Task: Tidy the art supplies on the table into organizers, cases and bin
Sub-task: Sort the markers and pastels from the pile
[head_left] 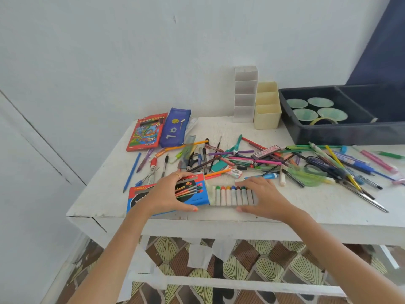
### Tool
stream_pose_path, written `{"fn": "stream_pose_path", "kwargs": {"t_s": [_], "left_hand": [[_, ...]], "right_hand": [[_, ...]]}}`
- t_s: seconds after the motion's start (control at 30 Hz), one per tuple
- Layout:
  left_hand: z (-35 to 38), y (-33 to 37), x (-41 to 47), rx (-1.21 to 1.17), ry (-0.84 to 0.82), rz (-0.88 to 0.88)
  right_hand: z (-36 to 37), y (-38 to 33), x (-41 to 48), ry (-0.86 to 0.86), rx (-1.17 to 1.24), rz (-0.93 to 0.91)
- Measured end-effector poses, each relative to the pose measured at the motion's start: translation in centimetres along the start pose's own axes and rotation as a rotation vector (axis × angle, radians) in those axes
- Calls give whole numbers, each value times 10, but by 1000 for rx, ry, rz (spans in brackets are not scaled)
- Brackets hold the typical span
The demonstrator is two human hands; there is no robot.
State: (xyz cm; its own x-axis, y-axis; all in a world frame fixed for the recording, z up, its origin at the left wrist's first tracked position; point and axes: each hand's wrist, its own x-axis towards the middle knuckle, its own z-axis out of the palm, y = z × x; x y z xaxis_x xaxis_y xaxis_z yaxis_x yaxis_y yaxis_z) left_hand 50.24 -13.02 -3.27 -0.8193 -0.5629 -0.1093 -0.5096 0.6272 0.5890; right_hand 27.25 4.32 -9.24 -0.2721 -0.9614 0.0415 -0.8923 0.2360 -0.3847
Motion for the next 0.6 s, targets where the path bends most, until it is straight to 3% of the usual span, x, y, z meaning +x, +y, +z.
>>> {"fn": "stream_pose_path", "kwargs": {"t_s": [0.23,0.6], "left_hand": [[-7,-20,0,35,-106,-21],[3,-35,21,83,-182,-20]], "right_hand": [[-1,4,-5,7,41,3],[4,5,-19,388,224,68]]}}
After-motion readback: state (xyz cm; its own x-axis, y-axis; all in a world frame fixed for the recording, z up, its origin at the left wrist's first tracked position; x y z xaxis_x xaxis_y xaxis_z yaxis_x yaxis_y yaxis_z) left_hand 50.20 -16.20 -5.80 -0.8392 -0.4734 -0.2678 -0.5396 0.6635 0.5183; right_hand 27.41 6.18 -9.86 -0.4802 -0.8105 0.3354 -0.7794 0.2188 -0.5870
